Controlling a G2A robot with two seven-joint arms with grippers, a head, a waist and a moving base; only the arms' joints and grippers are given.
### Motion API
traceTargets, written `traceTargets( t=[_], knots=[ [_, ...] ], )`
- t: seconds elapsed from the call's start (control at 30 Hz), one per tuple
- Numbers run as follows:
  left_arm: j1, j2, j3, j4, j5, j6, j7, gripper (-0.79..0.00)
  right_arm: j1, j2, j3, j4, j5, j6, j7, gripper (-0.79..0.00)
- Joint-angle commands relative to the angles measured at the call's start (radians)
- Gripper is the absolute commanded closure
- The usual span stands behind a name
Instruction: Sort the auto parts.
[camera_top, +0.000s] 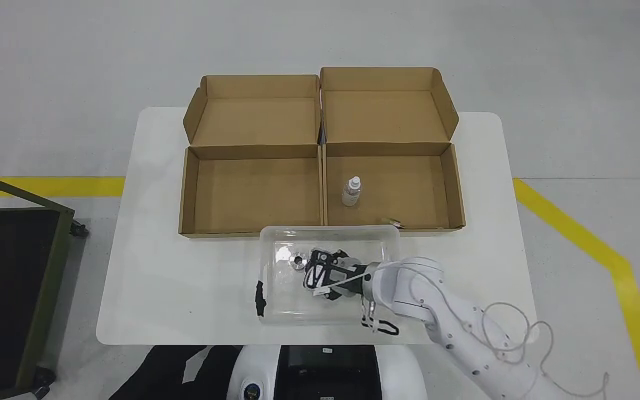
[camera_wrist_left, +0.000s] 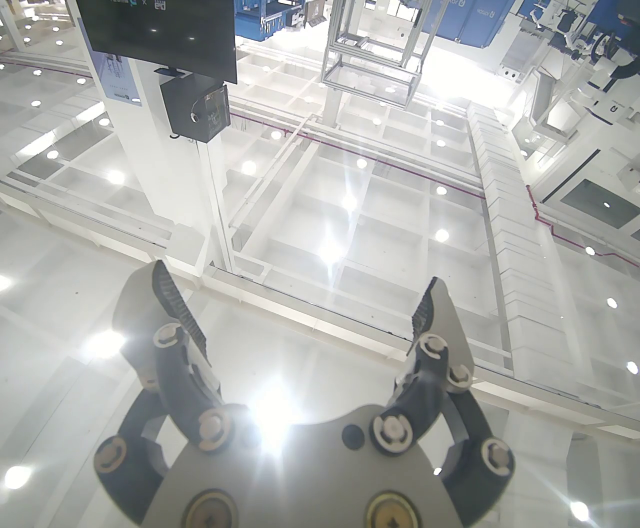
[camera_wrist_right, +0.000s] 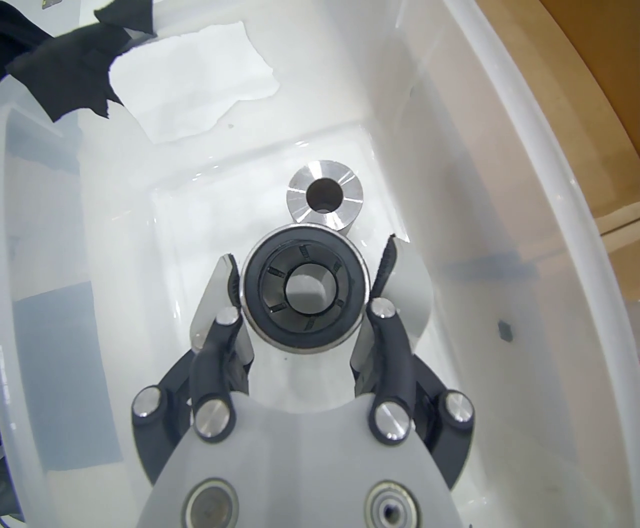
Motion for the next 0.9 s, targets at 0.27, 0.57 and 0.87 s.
traceTargets(
  t=[0.27, 0.57, 0.87],
  knots=[
    [0.000, 0.000, 0.000, 0.000, 0.000, 0.000, 0.000, -0.785, -0.012, 0.006, 0.031, -0.035, -0.001, -0.015, -0.006, 0.000],
    [0.000, 0.000, 0.000, 0.000, 0.000, 0.000, 0.000, -0.785, -0.062, 0.022, 0.097, -0.100, 0.039, -0.045, -0.042, 0.000],
    [0.000, 0.000, 0.000, 0.000, 0.000, 0.000, 0.000, -0.785, -0.108, 0.037, 0.153, -0.203, 0.084, -0.105, -0.127, 0.000]
  ],
)
